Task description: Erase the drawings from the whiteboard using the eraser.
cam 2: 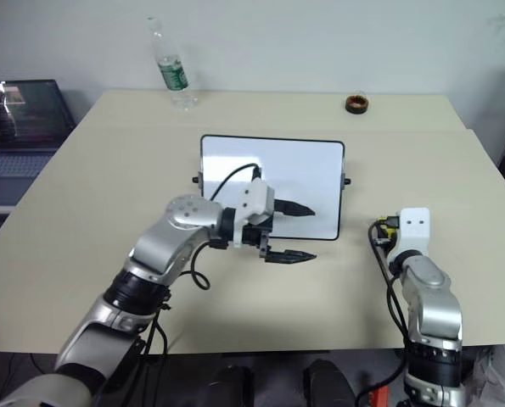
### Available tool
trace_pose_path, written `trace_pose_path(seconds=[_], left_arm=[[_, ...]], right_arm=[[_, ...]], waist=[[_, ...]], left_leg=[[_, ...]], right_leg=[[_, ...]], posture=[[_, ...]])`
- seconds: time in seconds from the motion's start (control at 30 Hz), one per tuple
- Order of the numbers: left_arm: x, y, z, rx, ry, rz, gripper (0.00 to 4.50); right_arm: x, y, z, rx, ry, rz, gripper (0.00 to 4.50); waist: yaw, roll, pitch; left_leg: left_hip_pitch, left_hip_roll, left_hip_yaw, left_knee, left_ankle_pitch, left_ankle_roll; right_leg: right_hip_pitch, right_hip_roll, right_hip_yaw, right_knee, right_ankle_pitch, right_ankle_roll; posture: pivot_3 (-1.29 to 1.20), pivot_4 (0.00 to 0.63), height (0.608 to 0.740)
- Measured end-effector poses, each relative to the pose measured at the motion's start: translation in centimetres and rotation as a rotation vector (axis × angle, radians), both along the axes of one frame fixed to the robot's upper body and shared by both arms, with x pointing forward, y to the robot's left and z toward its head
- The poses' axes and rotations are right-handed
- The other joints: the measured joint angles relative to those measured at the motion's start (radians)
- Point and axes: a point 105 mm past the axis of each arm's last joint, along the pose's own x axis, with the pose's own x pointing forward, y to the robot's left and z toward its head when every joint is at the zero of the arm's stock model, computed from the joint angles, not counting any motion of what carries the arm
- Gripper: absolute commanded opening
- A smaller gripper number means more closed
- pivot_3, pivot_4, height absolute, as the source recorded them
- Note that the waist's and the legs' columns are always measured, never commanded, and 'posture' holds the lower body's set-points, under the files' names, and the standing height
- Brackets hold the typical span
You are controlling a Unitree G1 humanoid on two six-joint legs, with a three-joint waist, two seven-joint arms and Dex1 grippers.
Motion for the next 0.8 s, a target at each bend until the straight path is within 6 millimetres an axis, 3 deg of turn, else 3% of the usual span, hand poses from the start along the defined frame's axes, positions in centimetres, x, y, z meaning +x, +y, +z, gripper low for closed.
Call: trace_pose_path(seconds=[0.13, 0.27, 0.4, 0.47, 0.57, 0.7, 0.8], left_arm=[[0.0, 0.5, -0.6, 0.004, 0.007, 0.028, 4.50], [-0.4, 2.9, -2.5, 0.004, 0.058, 0.136, 4.50], [-0.6, 5.9, -4.3, -0.016, 0.116, 0.318, 4.50], [-0.7, 7.3, -4.2, -0.059, 0.117, 0.422, 4.50], [-1.2, 11.3, -4.0, -0.167, 0.128, 0.686, 4.50], [-1.3, 15.7, -3.7, -0.326, 0.101, 1.040, 4.50], [-1.7, 18.6, -3.7, -0.372, 0.019, 1.263, 4.50]], right_arm=[[0.9, -0.3, -0.1, 0.035, -0.012, -0.024, 3.04], [0.9, -0.3, 0.1, 0.049, -0.026, -0.019, 4.41], [0.4, -0.3, 2.0, 0.065, -0.116, 0.001, 4.46], [0.0, -0.1, 3.8, 0.046, -0.207, 0.022, 4.46], [-2.2, 0.8, 5.9, 0.028, -0.326, 0.089, 4.46], [-3.9, 0.8, 3.9, 0.122, -0.294, 0.045, 4.46], [-5.2, -0.3, 3.5, 0.042, -0.340, 0.007, 4.46]], waist=[[-0.001, 0.000, 0.000], [-0.003, 0.000, 0.000], [0.000, 0.001, 0.000], [0.001, 0.001, 0.000], [0.002, 0.001, 0.000], [0.011, 0.001, 0.000], [0.022, 0.001, 0.000]], left_leg=[[0.000, 0.000, 0.000, 0.000, 0.000, 0.000], [0.000, 0.001, 0.000, 0.000, 0.000, 0.000], [0.000, 0.001, -0.002, 0.001, 0.000, 0.000], [0.000, 0.002, -0.002, 0.001, 0.000, 0.000], [0.000, 0.004, -0.002, 0.000, -0.001, 0.001], [0.000, 0.004, -0.004, 0.003, -0.001, 0.001], [0.003, 0.002, -0.003, 0.003, -0.001, 0.001]], right_leg=[[0.000, 0.000, 0.001, 0.000, 0.000, 0.000], [-0.001, -0.001, 0.002, 0.001, 0.000, 0.000], [0.000, -0.002, 0.001, 0.001, 0.000, 0.000], [0.000, -0.003, 0.001, 0.001, 0.000, 0.000], [0.000, -0.004, 0.001, 0.000, -0.001, 0.000], [0.001, -0.006, 0.000, 0.002, -0.001, 0.000], [0.005, -0.006, 0.000, 0.001, -0.003, 0.004]], posture=[[0.00, 0.150, 0.740], [0.00, 0.150, 0.740], [0.00, 0.150, 0.740], [0.00, 0.150, 0.740], [0.00, 0.150, 0.740], [0.00, 0.150, 0.740], [0.00, 0.150, 0.740]])
